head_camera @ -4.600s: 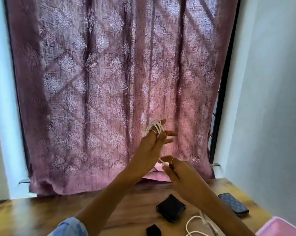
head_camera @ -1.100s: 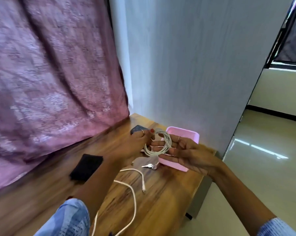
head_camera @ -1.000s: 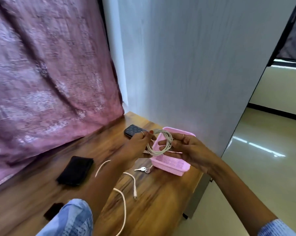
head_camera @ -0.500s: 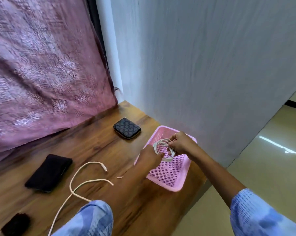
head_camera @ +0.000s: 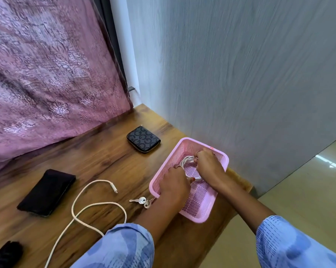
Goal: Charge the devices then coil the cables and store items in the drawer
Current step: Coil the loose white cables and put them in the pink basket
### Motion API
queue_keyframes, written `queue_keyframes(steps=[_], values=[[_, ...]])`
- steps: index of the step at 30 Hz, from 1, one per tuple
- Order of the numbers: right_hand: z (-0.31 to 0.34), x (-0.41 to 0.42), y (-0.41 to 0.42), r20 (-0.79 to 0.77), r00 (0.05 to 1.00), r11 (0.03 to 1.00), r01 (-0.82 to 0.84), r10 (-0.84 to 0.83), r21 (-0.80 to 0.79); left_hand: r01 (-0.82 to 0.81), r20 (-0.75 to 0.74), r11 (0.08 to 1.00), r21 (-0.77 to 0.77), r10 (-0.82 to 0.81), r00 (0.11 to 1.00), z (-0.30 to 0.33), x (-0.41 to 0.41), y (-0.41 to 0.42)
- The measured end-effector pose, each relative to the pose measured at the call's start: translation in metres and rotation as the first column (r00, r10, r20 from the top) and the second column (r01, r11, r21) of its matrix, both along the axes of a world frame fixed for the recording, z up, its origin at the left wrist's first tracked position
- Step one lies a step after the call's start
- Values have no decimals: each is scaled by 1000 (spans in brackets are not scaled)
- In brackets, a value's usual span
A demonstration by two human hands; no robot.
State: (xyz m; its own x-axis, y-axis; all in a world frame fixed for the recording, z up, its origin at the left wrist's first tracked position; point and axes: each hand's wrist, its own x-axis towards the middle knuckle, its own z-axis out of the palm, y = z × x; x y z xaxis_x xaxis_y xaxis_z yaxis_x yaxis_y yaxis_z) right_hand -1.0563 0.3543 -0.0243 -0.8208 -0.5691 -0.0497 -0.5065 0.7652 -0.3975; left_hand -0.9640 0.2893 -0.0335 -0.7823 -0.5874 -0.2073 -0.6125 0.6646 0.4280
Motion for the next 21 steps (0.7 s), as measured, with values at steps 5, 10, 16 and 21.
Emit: queue_keyframes(steps=[5,10,16,21], values=[[8,10,4,-174,983,993,-46,64,108,95,124,973,-211,-69,990,5,-1,3],[26,22,-1,-226,972,994,-38,60,98,151,114,963,-222,-128,985,20,1,0],[55,52,-18,-282,957,997,-56,71,61,208,-64,908,-364,-247,967,51,32,-16],[70,96,-45,-386,911,989,-148,147,27,95,-211,866,-492,-224,952,71,87,-50]])
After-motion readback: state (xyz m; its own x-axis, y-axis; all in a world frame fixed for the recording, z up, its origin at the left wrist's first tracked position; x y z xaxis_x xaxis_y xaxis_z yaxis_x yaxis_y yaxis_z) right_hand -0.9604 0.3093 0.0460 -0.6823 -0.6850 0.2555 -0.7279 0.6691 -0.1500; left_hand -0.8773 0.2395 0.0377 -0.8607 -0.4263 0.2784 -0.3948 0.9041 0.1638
